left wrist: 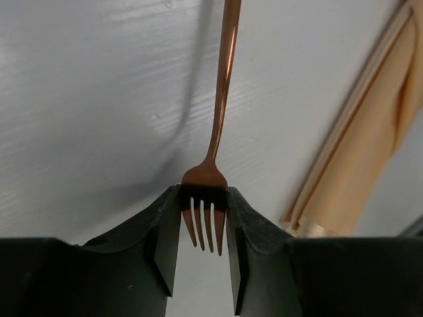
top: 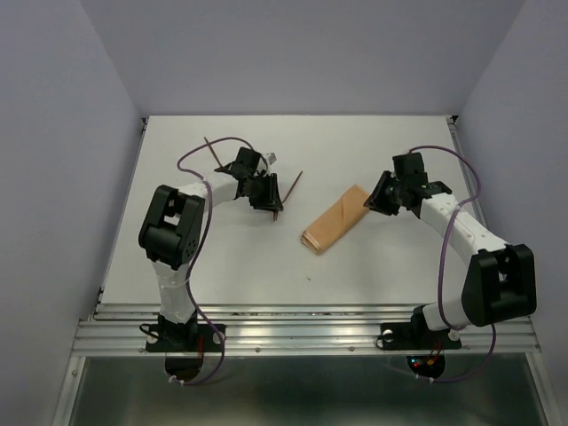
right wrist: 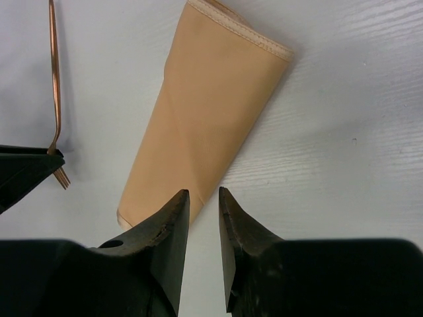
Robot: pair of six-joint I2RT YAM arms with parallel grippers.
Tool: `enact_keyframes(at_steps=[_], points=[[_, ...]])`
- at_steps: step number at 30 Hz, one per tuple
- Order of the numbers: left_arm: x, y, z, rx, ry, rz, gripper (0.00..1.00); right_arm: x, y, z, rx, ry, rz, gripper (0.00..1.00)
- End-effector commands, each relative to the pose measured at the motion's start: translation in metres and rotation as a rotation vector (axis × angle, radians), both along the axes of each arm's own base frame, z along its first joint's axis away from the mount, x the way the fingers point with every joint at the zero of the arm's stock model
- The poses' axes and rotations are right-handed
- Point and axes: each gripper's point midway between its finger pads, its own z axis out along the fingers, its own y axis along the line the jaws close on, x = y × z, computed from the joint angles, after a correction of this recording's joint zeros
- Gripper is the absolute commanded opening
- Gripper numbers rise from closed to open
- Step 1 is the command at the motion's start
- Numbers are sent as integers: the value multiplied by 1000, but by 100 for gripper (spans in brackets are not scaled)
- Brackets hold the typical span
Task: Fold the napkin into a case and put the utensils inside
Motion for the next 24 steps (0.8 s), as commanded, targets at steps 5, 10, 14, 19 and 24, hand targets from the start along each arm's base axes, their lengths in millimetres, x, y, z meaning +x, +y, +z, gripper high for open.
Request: enact_keyframes(at_steps=[5,10,14,19,24], points=[[-5,4,35,-554,172,75,73,11,1,6,14,-43,2,30],[-1,21,50,-585,149,174,88,11,0,4,9,-40,5,30],[9,35,55,-462,74,214,76,12,2,4,14,-39,8,30],[20,40,60,-242,-37,172,66,13,2,3,14,-39,8,30],[13,23,50,-73,-61,49,67,13,3,1,21,-34,8,30]])
